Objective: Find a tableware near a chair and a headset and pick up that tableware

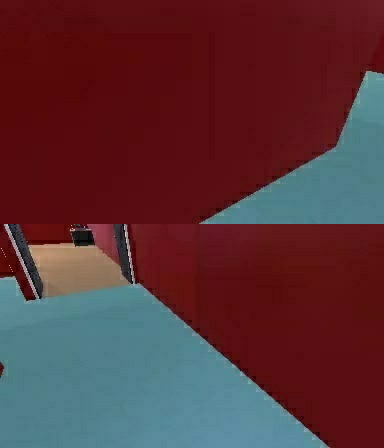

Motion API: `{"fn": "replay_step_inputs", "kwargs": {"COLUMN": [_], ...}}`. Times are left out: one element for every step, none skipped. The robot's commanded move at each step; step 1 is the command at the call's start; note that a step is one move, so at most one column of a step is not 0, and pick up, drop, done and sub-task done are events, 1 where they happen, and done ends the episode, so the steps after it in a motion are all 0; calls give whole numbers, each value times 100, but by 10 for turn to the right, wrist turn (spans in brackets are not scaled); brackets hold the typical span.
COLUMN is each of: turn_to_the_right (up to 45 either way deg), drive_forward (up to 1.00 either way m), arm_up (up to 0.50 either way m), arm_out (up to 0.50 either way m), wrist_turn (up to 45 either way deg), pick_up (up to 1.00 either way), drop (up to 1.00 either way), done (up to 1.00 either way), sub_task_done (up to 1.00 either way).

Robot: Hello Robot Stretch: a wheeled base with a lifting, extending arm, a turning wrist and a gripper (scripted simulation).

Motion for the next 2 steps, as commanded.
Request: {"fn": "replay_step_inputs", "kwargs": {"turn_to_the_right": [450, 90], "drive_forward": [0, 0], "arm_up": [0, 0], "arm_out": [0, 0], "wrist_turn": [0, 0], "pick_up": [0, 0], "drop": [0, 0], "done": [0, 0], "sub_task_done": [0, 0]}}
